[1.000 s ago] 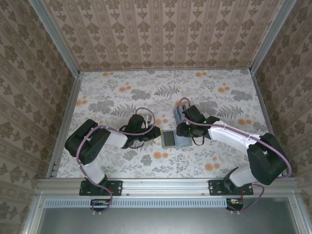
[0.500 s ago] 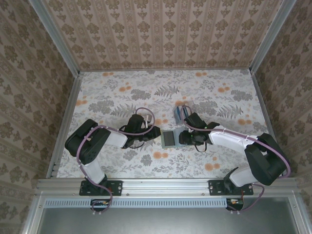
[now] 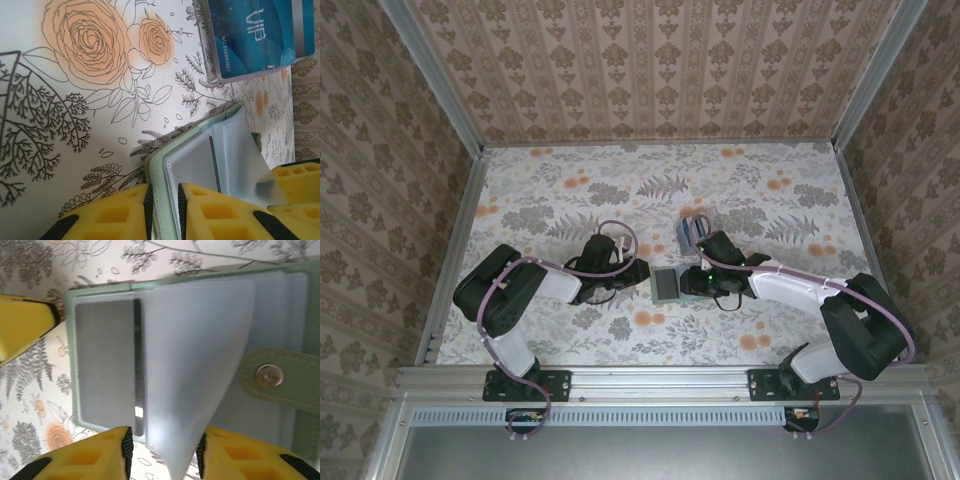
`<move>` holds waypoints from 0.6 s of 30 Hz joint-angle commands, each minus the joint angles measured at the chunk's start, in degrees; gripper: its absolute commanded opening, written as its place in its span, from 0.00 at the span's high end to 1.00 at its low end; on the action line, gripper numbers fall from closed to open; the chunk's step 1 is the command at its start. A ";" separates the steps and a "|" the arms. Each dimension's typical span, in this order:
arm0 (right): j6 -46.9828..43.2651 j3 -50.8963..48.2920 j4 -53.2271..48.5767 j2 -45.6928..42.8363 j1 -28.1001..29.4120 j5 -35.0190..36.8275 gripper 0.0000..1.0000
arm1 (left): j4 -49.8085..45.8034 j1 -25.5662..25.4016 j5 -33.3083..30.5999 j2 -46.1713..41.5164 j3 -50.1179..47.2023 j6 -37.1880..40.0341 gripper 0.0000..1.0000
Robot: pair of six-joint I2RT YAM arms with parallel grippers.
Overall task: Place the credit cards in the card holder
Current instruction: Flip over the card slot in the card holder.
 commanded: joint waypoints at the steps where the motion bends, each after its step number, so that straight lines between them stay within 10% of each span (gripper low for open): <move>1: 1.29 -1.39 6.24 -0.27 -0.03 -6.18 0.59 | -14.98 -0.26 -5.75 5.73 -3.11 1.02 0.76; 18: -2.44 1.68 9.37 0.01 -0.04 -11.16 0.54 | -14.24 -0.30 -5.50 6.18 -3.29 0.77 0.72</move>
